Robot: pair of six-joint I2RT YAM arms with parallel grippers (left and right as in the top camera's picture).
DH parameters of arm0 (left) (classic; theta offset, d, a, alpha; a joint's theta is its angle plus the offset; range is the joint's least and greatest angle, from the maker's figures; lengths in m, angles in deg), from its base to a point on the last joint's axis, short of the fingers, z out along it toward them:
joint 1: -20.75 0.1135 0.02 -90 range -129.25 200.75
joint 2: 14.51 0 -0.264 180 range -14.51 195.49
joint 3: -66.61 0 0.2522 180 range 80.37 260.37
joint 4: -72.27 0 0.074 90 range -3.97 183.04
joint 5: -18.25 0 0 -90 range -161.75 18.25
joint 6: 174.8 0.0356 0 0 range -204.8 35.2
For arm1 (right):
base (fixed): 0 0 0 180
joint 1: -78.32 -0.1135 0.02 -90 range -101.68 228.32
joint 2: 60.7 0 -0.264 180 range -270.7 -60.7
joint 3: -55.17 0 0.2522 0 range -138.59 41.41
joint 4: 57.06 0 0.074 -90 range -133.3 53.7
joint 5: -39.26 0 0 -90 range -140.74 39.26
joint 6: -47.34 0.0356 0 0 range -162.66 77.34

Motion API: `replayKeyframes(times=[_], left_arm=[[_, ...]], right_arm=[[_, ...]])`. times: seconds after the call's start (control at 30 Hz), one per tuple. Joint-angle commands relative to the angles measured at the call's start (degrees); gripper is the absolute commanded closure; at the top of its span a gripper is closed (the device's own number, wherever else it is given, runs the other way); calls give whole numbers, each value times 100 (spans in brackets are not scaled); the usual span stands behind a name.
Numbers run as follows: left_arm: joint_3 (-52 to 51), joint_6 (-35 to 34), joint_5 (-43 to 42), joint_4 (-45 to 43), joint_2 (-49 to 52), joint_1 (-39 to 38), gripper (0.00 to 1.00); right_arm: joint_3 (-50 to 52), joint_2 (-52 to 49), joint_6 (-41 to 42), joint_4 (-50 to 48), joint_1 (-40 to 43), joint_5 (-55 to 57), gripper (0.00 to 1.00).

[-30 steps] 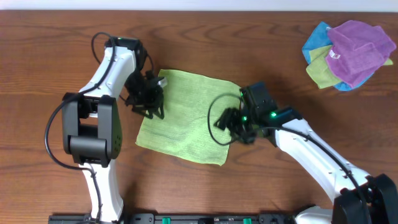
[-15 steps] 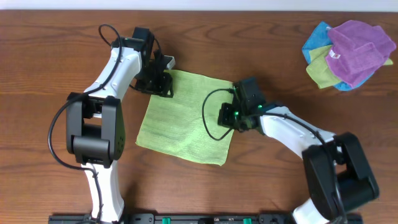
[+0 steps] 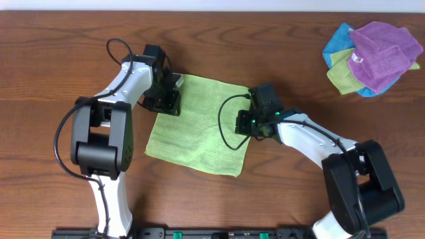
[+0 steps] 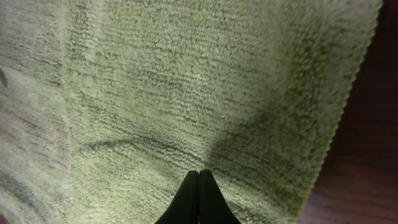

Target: Fold the cloth

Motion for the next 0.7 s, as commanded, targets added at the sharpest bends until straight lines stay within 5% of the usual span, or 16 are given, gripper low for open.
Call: replayKeyframes(times=[0.0, 0.47, 0.67], left_arm=[[-57, -271, 81, 33, -107, -37, 58], [-57, -417, 111, 678, -107, -468, 59], [-57, -422, 876, 1019, -107, -457, 61]], right_arm=[[-33, 11, -181, -24, 37, 404, 99], [-33, -695, -326, -614, 48, 863, 99], [-33, -715, -433, -769, 105, 1244, 98]])
